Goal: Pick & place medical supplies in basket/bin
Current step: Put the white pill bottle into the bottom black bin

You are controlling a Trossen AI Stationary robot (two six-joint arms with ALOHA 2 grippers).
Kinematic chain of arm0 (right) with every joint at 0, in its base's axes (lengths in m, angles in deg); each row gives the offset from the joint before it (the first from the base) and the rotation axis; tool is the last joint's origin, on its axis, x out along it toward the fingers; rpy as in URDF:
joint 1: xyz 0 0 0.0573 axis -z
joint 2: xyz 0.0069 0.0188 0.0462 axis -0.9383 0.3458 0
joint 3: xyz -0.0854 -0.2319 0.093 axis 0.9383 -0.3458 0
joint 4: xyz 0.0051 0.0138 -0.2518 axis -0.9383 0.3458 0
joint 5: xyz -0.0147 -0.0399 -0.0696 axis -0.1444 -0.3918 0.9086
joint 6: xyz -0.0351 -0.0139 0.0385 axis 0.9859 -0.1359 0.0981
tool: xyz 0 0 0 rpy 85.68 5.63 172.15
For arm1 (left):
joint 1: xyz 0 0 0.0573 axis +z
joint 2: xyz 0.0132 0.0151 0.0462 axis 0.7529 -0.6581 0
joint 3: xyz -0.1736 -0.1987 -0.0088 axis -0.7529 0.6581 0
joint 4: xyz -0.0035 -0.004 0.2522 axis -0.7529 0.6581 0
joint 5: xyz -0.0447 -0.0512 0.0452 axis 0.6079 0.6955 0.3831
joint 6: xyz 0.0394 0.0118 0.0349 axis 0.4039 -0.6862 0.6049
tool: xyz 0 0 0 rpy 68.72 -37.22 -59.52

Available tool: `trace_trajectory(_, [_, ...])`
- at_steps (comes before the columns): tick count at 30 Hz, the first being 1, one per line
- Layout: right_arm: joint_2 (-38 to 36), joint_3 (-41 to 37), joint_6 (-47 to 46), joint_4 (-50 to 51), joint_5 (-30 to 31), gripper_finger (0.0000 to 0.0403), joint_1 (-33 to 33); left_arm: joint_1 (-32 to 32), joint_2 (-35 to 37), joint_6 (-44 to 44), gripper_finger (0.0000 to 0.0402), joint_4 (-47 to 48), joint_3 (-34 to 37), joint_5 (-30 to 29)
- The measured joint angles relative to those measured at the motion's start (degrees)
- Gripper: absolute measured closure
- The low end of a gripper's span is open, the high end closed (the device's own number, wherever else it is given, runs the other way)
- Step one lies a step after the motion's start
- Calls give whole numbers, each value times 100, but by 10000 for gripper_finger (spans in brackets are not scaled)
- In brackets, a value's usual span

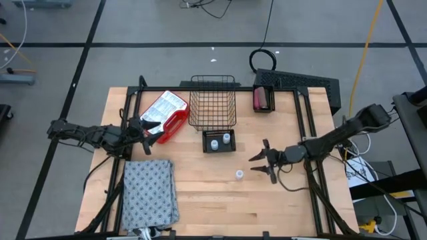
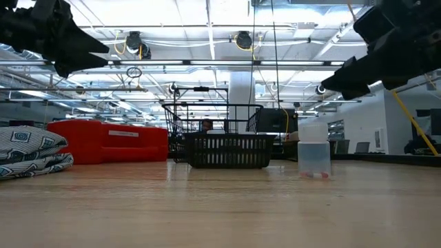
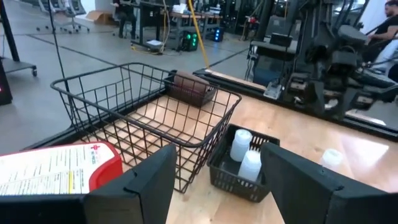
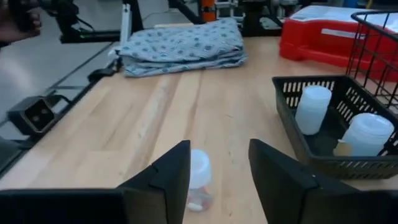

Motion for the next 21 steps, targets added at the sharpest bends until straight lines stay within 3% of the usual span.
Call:
trace_trajectory(5, [874, 442, -68, -201, -1, 206, -167, 0, 0, 36, 158, 0, 0, 1])
trace_trajectory(13, [1699, 1454, -19, 667, 32, 135, -515, 0, 0, 33, 158, 3, 0, 2])
trace_trajectory(19, [2006, 1816, 16, 1313, 772, 120, -578, 0, 0, 33, 158, 3, 0, 2])
trace_trajectory(21, [2110, 1826, -11, 1332, 767, 122, -553, 0, 0, 31, 158, 3, 0, 2])
